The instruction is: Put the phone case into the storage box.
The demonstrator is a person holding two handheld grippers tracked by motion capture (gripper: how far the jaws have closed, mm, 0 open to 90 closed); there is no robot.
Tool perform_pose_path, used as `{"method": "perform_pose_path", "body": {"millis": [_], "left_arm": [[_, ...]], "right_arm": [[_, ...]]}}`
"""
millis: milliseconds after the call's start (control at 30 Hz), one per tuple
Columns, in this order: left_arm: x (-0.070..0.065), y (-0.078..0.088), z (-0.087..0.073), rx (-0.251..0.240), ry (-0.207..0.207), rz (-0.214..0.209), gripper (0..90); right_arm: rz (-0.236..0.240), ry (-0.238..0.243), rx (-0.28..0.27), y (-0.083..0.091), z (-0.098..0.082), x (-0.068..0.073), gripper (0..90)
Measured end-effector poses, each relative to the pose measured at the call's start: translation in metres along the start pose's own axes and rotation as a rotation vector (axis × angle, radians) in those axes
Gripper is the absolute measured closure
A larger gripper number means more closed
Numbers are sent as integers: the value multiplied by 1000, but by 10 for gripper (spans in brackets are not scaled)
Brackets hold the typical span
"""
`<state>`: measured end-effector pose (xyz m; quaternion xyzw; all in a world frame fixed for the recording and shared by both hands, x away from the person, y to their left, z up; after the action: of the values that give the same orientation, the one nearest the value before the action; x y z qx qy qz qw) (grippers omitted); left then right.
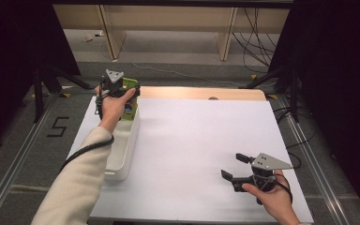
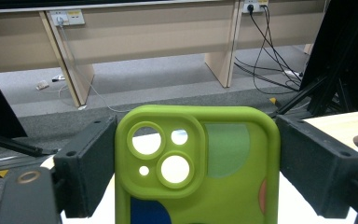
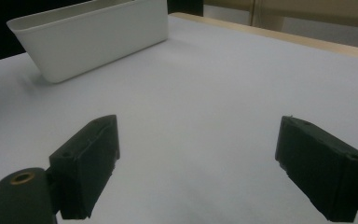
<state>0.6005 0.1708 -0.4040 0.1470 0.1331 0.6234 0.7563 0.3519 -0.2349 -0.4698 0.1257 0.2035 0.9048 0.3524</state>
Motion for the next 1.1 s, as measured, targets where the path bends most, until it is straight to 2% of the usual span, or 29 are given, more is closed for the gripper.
{"method": "perform_pose_path", "body": {"millis": [1100], "left_arm": [[2, -7, -10, 26, 4, 7, 159]], "right_arm": [[4, 0, 1, -1, 0, 0, 148]]}}
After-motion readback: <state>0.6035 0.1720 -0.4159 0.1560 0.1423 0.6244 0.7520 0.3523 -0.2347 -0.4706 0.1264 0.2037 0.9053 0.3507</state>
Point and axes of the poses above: each handheld gripper's, and its own axes: y roughly backward along the jaws, z roughly out of its top, x roughly to its left, the point moved 5 cm from there along -y, roughly forward along the jaws, and after that the axes turned 4 degrees about x, right-handed, at the moved point
